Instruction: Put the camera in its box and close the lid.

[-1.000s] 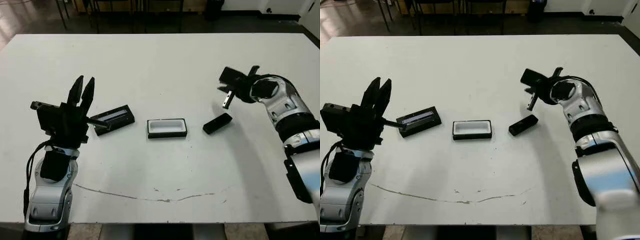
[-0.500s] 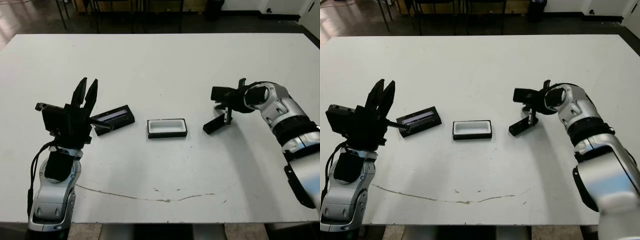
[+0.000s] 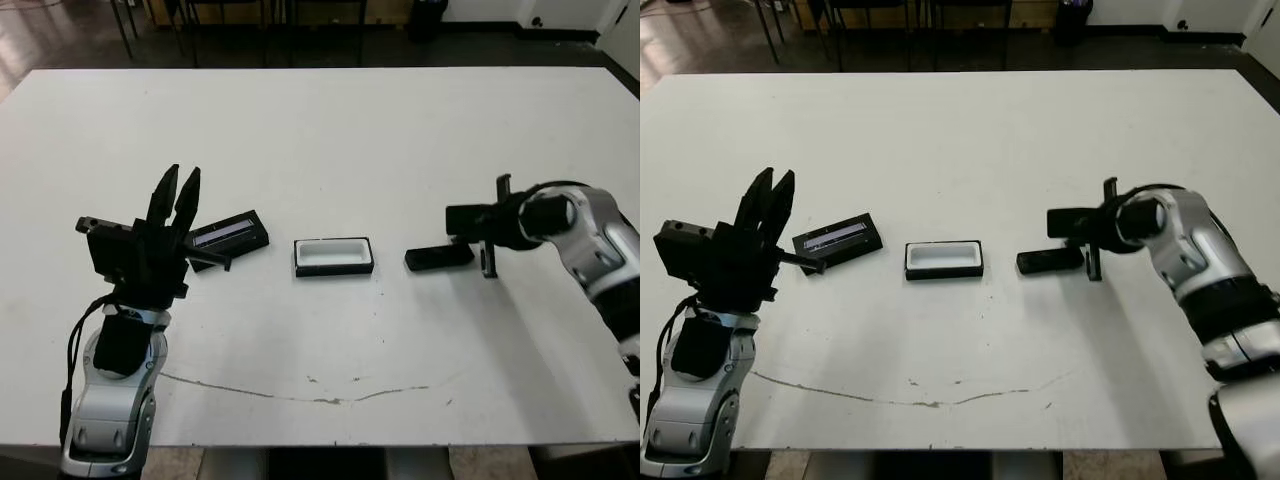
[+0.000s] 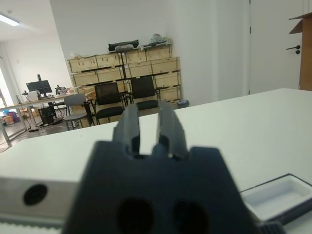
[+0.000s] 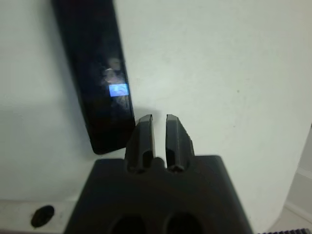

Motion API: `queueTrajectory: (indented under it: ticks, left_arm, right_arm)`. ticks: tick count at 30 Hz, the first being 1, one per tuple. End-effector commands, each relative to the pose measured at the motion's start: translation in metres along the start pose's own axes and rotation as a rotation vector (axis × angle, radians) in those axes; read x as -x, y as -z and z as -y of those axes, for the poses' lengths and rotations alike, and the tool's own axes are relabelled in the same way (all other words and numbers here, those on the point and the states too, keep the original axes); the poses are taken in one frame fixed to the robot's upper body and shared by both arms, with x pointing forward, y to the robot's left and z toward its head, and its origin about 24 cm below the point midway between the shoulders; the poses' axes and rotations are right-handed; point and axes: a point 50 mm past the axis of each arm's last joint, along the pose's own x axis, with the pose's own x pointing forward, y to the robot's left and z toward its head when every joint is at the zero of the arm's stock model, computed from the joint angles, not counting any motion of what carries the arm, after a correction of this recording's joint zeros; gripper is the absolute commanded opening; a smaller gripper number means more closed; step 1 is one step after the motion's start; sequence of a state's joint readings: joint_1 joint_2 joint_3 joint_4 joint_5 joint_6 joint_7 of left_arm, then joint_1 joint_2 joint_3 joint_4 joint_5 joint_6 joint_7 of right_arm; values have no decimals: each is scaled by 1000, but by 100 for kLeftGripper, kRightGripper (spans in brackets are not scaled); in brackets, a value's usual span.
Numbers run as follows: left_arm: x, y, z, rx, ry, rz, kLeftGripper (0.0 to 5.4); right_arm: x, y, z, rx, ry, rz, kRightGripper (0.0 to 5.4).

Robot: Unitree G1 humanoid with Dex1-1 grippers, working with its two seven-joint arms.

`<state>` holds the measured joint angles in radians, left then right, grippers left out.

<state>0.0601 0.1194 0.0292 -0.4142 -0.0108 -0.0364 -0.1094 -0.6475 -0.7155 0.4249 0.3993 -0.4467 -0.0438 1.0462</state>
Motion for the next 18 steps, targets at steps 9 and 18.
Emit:
queueTrajectory:
  ticks: [9,18]
  left_arm:
    - [5,5,1,10,-4,-29,1]
    - [6,6,3,8,-4,-32,1]
  right_arm:
    - [2,8,-29,-83,-94,55,0]
    - [7,3,-43,-126,-130,152,0]
